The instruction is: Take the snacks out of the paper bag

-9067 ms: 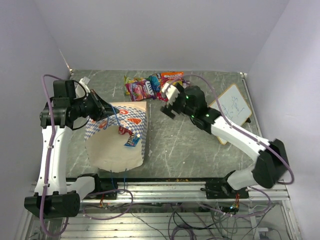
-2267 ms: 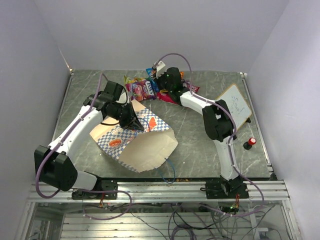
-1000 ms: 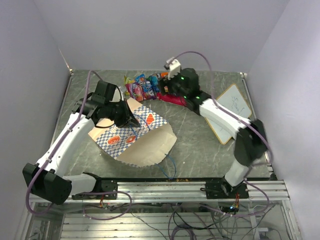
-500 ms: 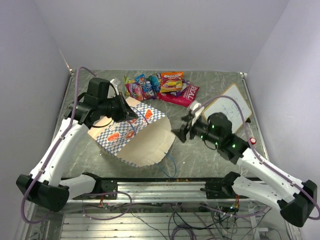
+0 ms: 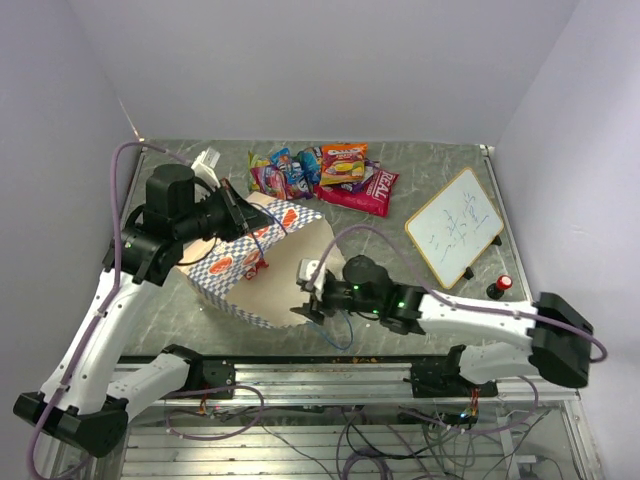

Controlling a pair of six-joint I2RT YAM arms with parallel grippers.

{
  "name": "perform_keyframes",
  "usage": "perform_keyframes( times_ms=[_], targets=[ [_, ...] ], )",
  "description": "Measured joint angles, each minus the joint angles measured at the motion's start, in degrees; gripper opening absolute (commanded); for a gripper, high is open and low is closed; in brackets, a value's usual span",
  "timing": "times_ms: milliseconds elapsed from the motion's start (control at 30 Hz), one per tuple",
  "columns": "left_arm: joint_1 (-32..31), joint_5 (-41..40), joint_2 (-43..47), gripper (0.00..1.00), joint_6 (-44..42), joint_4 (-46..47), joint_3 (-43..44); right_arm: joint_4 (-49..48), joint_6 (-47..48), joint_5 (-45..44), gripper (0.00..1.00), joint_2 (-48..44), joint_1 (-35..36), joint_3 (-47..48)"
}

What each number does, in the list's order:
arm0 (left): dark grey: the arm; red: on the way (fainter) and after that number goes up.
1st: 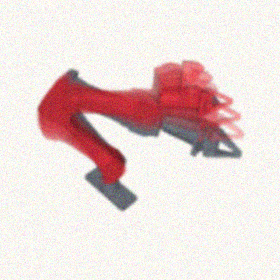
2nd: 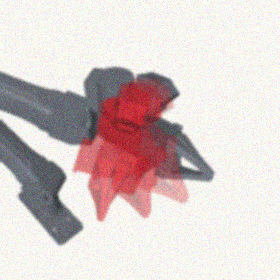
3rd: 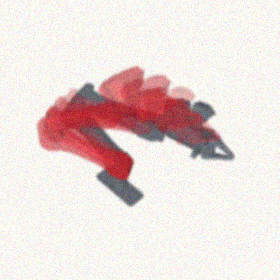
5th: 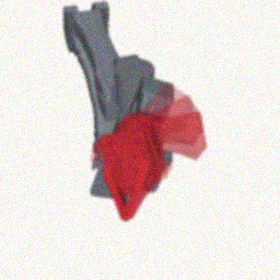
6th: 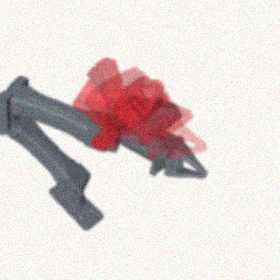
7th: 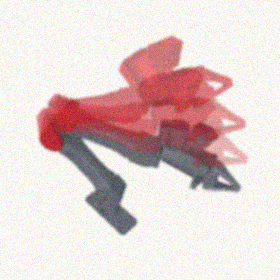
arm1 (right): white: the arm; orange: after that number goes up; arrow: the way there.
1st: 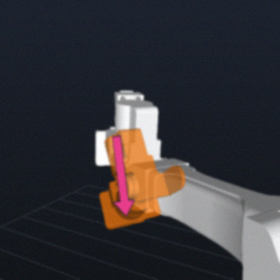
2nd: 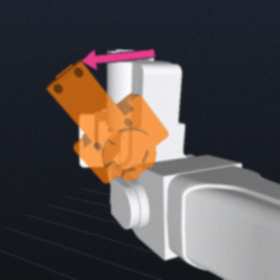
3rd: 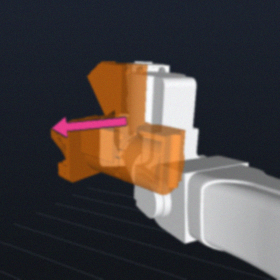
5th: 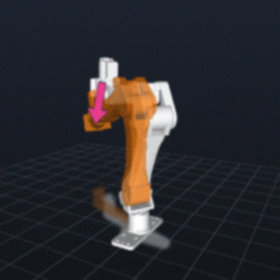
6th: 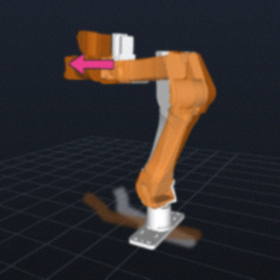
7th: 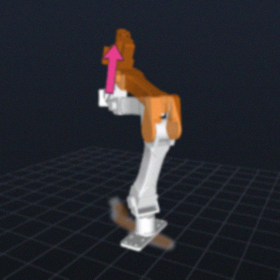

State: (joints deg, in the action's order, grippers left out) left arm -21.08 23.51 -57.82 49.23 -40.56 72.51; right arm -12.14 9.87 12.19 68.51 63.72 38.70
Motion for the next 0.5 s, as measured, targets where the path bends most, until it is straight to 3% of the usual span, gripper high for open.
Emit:
perform_keyframes(
  times_ms=[333,500],
  targets=[
    [0.0,1.4,2.7,0.07,1.6,3.9,-3.6,-17.8,8.5,-8.7,0.63,25.5,1.2,6.6],
    [0.0,1.8,3.1,0.07,1.8,4.8,-4.0,-24.1,9.2,-9.6,0.69,32.6,0.6,9.0]
  ],
)
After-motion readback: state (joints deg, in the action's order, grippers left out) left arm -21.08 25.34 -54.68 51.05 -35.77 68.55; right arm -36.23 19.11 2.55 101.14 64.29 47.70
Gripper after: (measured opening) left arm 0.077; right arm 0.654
